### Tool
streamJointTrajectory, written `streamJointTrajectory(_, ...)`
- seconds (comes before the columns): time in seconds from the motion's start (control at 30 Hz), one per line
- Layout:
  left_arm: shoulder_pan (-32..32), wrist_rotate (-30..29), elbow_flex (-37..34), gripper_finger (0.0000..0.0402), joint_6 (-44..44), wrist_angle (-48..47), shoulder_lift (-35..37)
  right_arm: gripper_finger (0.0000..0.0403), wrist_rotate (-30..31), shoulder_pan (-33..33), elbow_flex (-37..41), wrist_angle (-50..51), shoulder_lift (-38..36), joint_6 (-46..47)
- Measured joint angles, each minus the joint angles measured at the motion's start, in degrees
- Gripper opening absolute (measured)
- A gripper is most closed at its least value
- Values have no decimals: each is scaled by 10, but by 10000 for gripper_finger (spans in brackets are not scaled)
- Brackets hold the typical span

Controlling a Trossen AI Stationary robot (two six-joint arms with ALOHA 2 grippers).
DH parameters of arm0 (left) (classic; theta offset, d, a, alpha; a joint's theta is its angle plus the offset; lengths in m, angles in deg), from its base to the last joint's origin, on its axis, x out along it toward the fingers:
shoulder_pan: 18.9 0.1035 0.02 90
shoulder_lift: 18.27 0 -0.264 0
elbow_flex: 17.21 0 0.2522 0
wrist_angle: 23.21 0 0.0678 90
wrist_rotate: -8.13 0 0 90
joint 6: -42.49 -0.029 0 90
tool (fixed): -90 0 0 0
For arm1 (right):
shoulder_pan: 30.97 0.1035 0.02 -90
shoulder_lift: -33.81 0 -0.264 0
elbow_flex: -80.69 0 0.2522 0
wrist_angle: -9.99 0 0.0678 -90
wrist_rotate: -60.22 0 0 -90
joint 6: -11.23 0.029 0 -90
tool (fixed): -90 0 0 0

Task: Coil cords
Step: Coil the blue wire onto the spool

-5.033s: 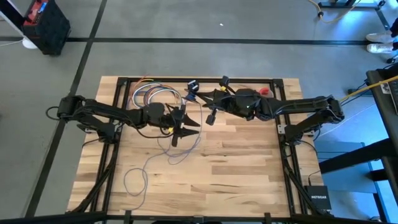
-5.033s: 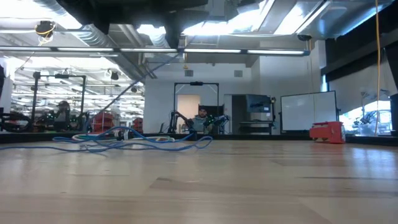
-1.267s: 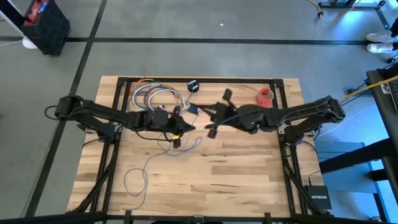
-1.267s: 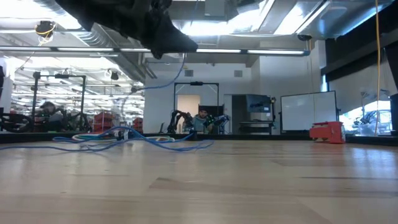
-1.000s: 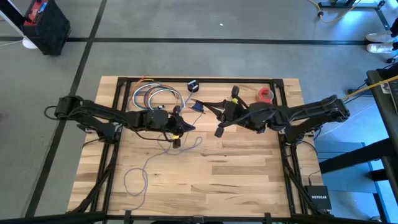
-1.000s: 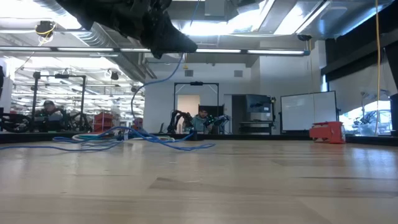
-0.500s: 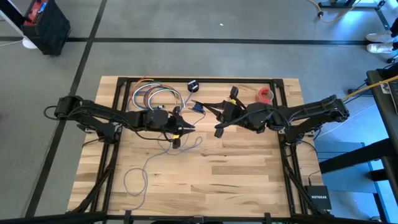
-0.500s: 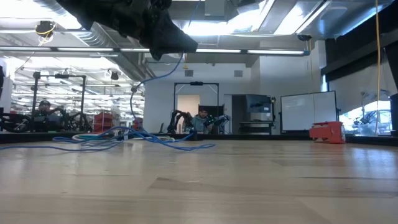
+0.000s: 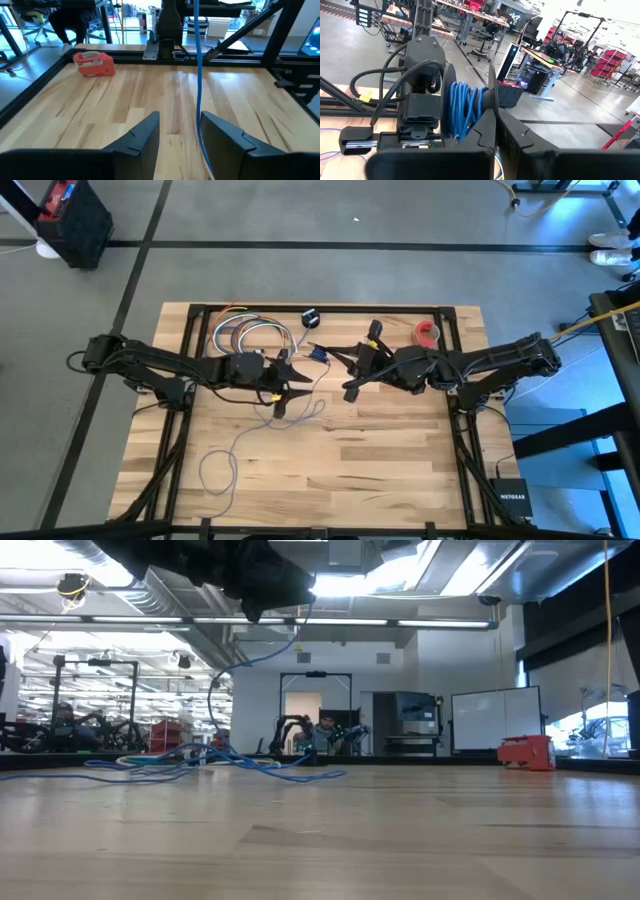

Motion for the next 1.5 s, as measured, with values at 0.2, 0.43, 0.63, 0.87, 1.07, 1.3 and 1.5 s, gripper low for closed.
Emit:
streamJointTrajectory(0.2,-2,2,0,136,1,23,0,10,0,0,0,0,0,0)
streamJointTrajectory(0.43,-2,1,0,111,0,58,-29,10,0,0,0,0,0,0)
streamJointTrajectory(0.63,-1,1,0,33,-16,53,-29,10,0,0,0,0,0,0)
streamJointTrajectory(0.87,9,-11,0,7,-34,30,-26,10,-15,0,0,2,0,0)
streamJointTrajectory(1.07,18,-74,0,6,-34,-86,32,10,-12,0,0,54,3,0)
streamJointTrajectory(1.3,18,-94,0,6,-6,-159,144,10,-19,0,0,110,12,1)
streamJointTrajectory(1.5,17,-94,0,4,16,-162,195,10,-34,-1,0,111,60,-2)
